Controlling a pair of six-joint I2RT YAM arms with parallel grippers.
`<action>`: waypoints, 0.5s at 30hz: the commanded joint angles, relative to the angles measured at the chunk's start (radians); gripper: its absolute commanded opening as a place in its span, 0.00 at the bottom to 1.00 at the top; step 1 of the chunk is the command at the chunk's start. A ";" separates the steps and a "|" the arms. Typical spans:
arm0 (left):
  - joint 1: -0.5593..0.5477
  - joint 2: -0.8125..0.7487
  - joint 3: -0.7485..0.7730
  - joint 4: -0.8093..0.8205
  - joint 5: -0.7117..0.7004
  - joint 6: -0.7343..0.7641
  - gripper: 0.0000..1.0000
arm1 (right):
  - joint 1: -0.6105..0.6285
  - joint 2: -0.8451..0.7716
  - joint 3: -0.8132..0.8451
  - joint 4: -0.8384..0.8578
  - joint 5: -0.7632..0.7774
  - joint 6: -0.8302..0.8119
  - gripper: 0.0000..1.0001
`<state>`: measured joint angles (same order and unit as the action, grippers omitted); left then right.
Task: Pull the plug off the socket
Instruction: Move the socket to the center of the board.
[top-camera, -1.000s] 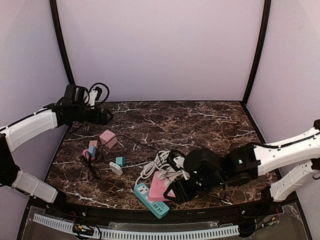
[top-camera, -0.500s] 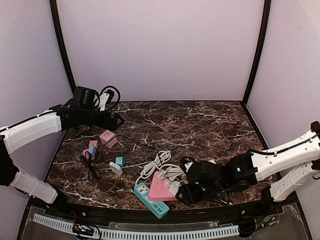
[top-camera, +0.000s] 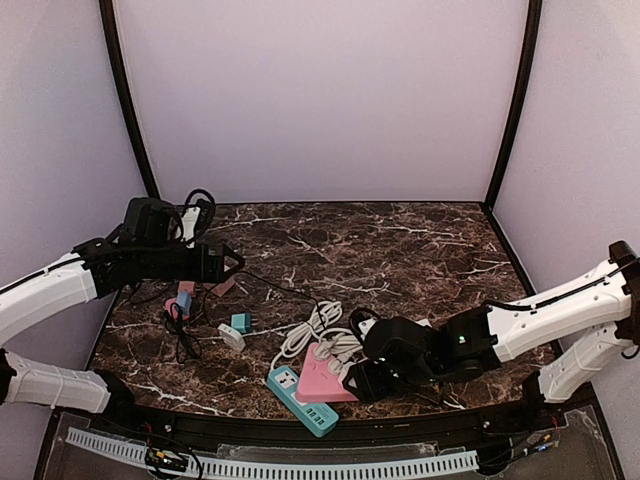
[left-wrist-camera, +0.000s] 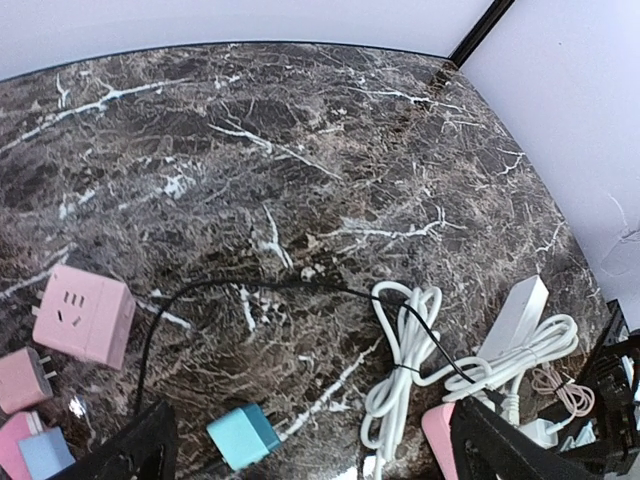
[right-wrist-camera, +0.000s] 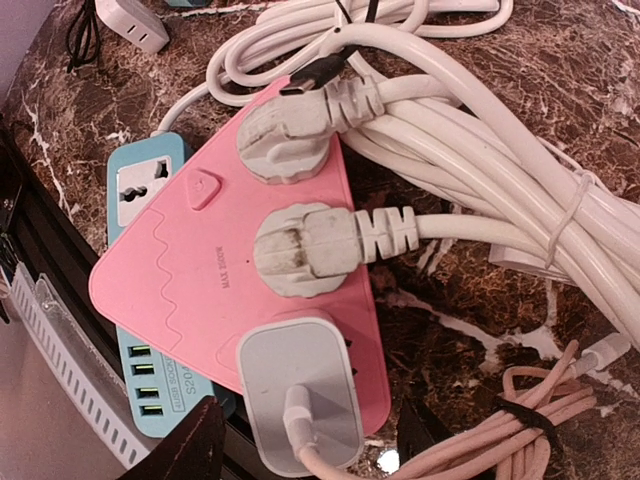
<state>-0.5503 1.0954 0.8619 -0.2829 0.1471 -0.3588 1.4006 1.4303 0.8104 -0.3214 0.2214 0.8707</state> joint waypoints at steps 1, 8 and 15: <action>-0.029 -0.059 -0.090 -0.012 0.036 -0.131 0.94 | -0.010 0.005 -0.024 0.089 0.006 -0.032 0.57; -0.068 -0.087 -0.170 -0.012 0.033 -0.188 0.91 | -0.019 0.029 -0.020 0.125 -0.010 -0.063 0.40; -0.123 -0.084 -0.182 -0.010 0.000 -0.222 0.91 | -0.020 0.055 -0.018 0.147 0.019 -0.062 0.14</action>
<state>-0.6453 1.0245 0.6979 -0.2867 0.1677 -0.5468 1.3869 1.4597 0.7933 -0.2344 0.2131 0.8154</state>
